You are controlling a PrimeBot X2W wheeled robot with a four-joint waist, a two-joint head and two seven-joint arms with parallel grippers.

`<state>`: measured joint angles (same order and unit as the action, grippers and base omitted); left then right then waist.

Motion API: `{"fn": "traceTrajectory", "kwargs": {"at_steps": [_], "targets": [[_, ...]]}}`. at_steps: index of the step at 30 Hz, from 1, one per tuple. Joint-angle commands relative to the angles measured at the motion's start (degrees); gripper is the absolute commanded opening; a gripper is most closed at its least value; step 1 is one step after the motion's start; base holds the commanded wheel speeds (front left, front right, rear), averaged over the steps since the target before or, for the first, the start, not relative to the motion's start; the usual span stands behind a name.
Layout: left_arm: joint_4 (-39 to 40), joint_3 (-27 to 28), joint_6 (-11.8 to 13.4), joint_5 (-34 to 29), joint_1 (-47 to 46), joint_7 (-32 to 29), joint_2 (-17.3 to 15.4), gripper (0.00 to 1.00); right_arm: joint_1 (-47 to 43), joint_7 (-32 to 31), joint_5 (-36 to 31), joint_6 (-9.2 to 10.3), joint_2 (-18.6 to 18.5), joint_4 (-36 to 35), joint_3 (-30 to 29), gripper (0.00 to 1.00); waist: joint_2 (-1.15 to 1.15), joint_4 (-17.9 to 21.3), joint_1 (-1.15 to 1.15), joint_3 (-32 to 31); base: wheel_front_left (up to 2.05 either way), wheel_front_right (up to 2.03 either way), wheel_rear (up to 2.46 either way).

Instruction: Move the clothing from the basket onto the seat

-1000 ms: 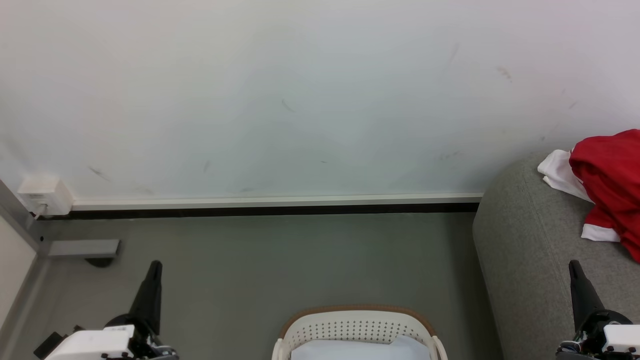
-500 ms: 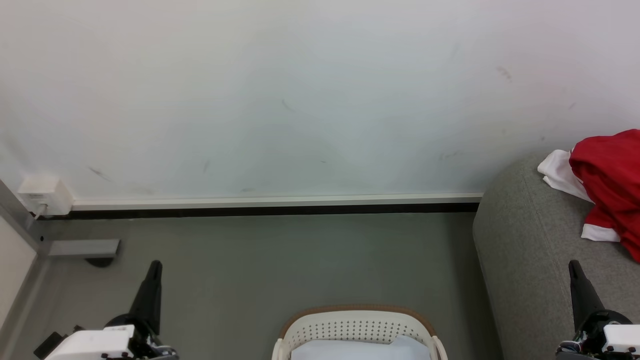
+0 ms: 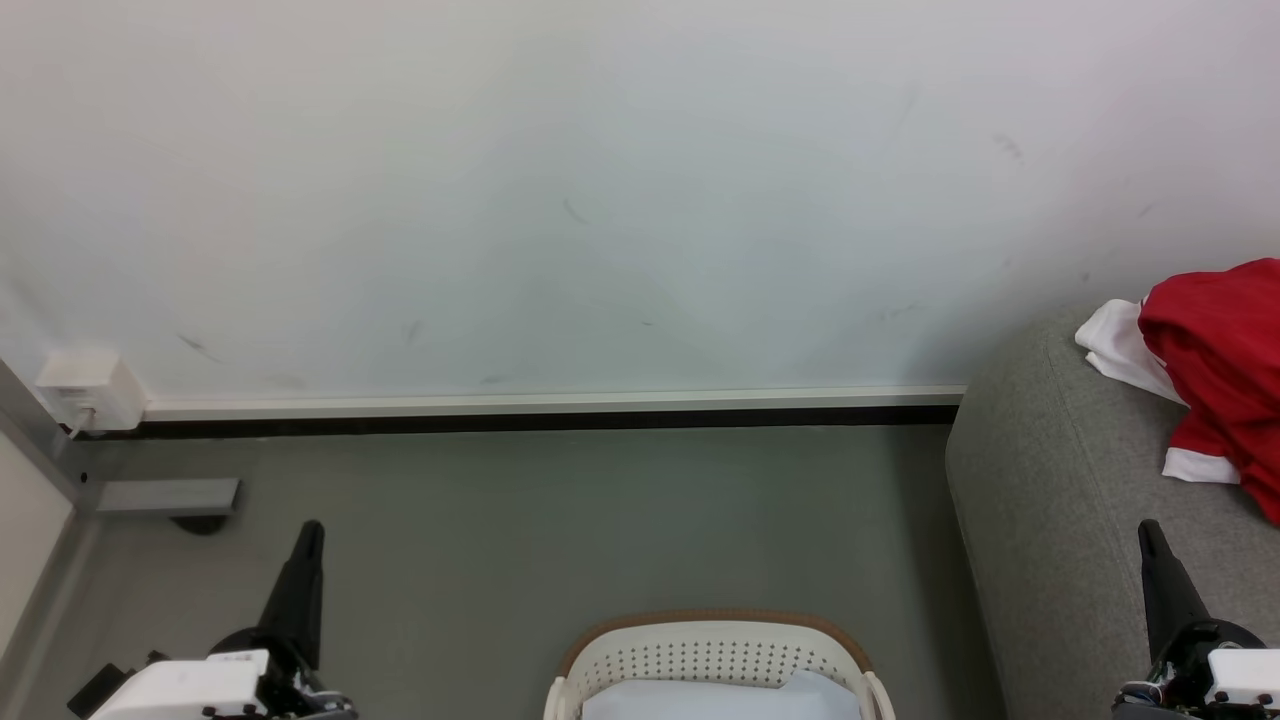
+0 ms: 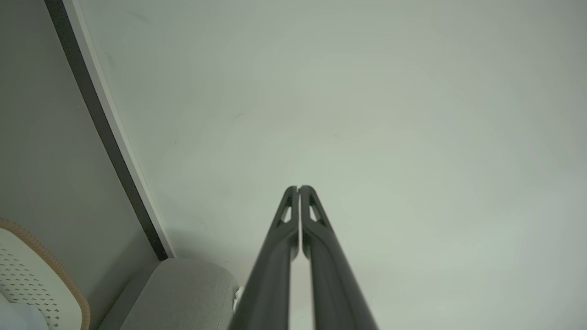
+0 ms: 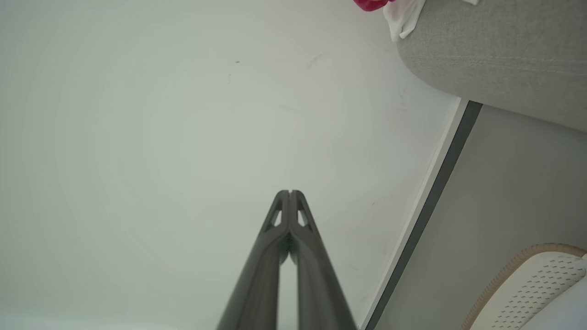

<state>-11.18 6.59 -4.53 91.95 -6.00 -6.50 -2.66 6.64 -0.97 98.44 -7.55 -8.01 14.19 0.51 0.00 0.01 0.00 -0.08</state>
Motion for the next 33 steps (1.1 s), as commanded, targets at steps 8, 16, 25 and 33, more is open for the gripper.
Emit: {"fn": "traceTrajectory", "kwargs": {"at_steps": [8,16,25,33], "targets": [[0.2,0.2,-0.2,0.7,-0.4,-0.3,-0.4,0.0,0.2,0.4,0.6,0.12,-0.6,-0.3,0.3,0.0,0.0,0.0,0.0,0.0,0.0,0.0,0.0],[0.2,0.2,-0.2,0.7,-0.4,-0.3,-0.4,0.0,0.2,0.6,0.9,0.12,-0.8,-0.3,0.6,0.0,0.0,0.0,0.0,0.0,0.0,0.0,0.0],[0.2,0.2,-0.2,0.7,-0.4,-0.3,-0.4,0.0,0.1,0.9,1.0,0.12,-1.1,-0.3,0.9,0.0,0.0,0.0,0.0,0.0,0.0,0.0,0.0],[0.2,0.2,-0.2,0.8,-0.4,-0.3,-0.4,0.0,0.1,1.0,1.3,0.12,-1.3,-0.4,1.2,0.0,0.0,0.0,0.0,0.0,0.0,0.0,0.0]]}}
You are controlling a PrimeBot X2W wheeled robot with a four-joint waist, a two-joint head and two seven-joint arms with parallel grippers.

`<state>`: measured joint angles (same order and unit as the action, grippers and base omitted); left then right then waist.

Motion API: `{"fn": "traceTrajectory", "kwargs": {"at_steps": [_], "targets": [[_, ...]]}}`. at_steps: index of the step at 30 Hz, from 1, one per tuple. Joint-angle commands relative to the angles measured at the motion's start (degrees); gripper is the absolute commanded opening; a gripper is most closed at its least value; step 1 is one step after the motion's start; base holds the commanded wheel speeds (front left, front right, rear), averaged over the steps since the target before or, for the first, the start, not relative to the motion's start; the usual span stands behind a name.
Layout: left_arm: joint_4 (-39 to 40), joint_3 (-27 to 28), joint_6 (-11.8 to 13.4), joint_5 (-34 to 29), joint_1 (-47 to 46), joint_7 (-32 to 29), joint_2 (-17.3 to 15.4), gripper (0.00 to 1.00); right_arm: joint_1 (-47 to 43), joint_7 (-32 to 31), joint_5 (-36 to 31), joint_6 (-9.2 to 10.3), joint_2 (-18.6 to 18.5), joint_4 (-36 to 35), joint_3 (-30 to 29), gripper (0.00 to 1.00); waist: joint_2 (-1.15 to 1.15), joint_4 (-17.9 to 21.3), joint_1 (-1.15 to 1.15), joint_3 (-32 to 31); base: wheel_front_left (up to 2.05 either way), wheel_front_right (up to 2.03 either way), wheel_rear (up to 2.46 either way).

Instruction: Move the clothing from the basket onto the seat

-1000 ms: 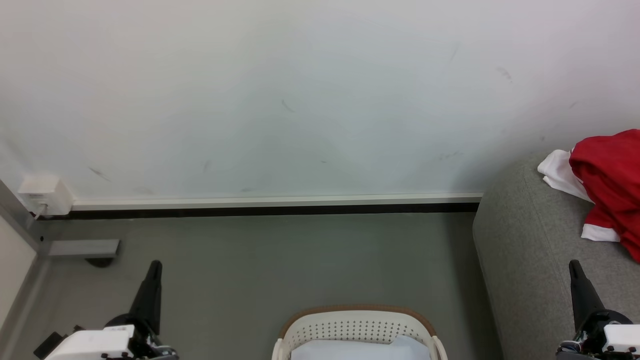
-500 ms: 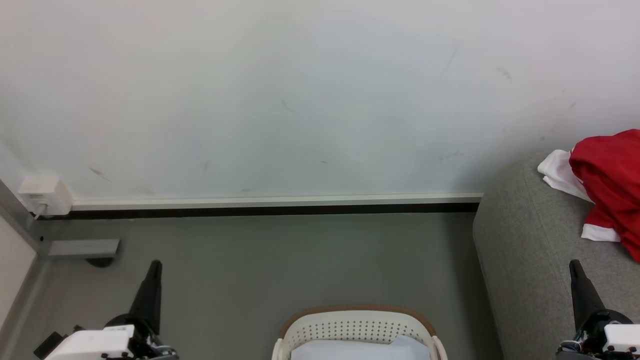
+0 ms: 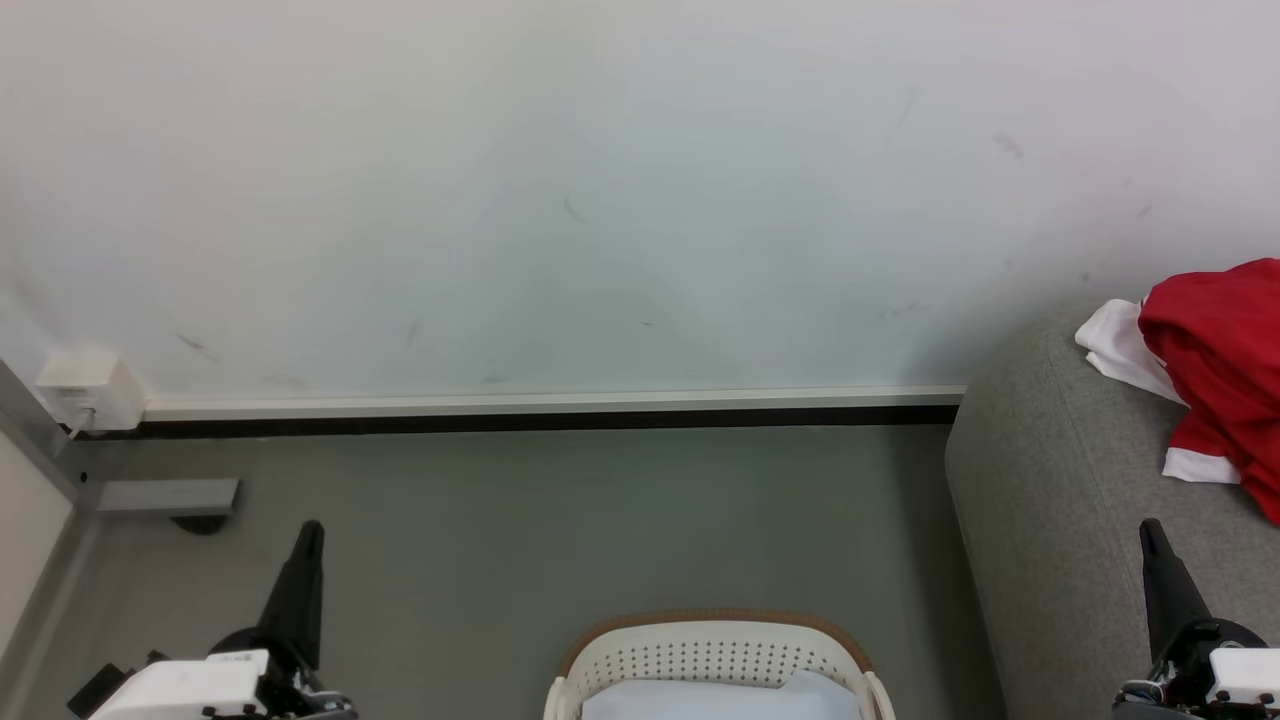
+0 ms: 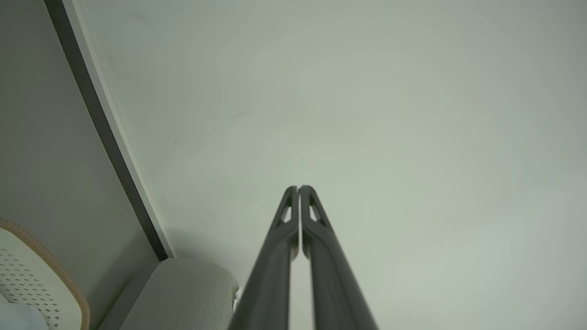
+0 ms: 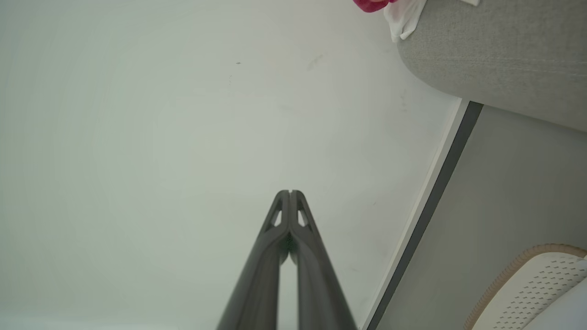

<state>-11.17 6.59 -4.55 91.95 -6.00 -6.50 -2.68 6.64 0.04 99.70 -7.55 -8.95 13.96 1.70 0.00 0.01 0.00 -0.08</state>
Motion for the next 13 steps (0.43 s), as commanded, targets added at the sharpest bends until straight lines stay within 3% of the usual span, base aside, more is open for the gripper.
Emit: {"fn": "traceTrajectory", "kwargs": {"at_steps": [1,13], "targets": [[0.2,0.2,-0.1,0.8,-0.4,-0.3,-0.4,0.0,0.1,0.0,0.0,0.12,-0.4,-0.2,0.1,0.0,0.0,0.0,0.0,0.0,0.0,0.0,0.0],[0.2,0.2,-0.1,0.8,-0.4,-0.3,-0.4,0.0,0.1,0.4,0.5,0.12,-0.8,-0.3,0.5,0.0,0.0,0.0,0.0,0.0,0.0,0.0,0.0]]}}
